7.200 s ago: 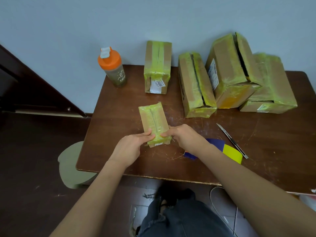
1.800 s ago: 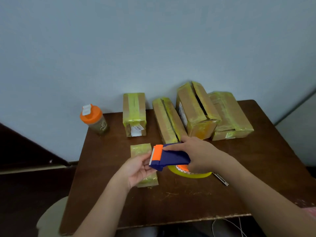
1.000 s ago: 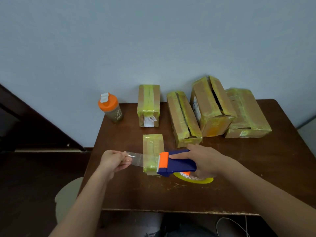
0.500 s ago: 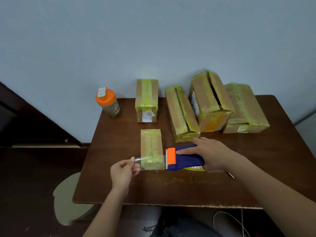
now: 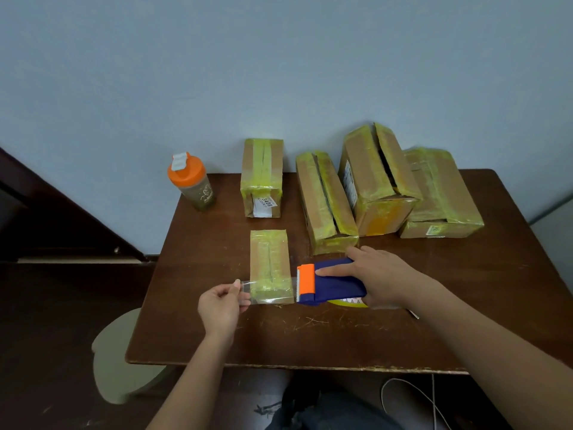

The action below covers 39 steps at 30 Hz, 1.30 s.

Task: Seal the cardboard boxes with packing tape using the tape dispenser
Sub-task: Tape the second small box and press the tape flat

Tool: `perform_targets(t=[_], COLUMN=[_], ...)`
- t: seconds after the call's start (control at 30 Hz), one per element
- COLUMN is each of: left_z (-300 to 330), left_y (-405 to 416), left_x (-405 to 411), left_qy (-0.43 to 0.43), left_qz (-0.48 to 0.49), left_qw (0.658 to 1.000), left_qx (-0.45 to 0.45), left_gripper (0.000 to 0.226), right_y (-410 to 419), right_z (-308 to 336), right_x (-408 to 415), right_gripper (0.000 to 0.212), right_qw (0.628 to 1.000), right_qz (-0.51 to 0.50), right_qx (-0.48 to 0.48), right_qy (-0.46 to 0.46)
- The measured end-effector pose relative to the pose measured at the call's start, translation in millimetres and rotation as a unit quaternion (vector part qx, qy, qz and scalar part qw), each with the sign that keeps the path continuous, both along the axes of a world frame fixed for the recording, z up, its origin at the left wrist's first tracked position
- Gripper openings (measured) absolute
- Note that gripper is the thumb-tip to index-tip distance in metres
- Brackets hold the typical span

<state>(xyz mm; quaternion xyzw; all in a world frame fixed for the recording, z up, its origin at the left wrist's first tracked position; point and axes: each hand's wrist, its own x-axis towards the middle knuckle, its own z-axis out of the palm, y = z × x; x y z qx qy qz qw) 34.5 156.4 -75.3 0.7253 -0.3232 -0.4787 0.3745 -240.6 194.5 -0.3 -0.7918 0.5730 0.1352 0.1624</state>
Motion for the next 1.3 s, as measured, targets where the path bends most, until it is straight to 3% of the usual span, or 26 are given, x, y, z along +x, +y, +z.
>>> perform_targets(t=[1.3], left_z=[-20], left_y=[-14], left_x=[3], left_qy=[-0.050], left_qz=[-0.040], left_qw=[0.997], left_qx=[0.037], left_gripper=[0.024], right_y=[-4], right_z=[-22], right_x=[4], right_gripper=[0.089], right_qw=[1.000], right_qz=[-0.017], right_qx=[0.009], right_qy=[0.001])
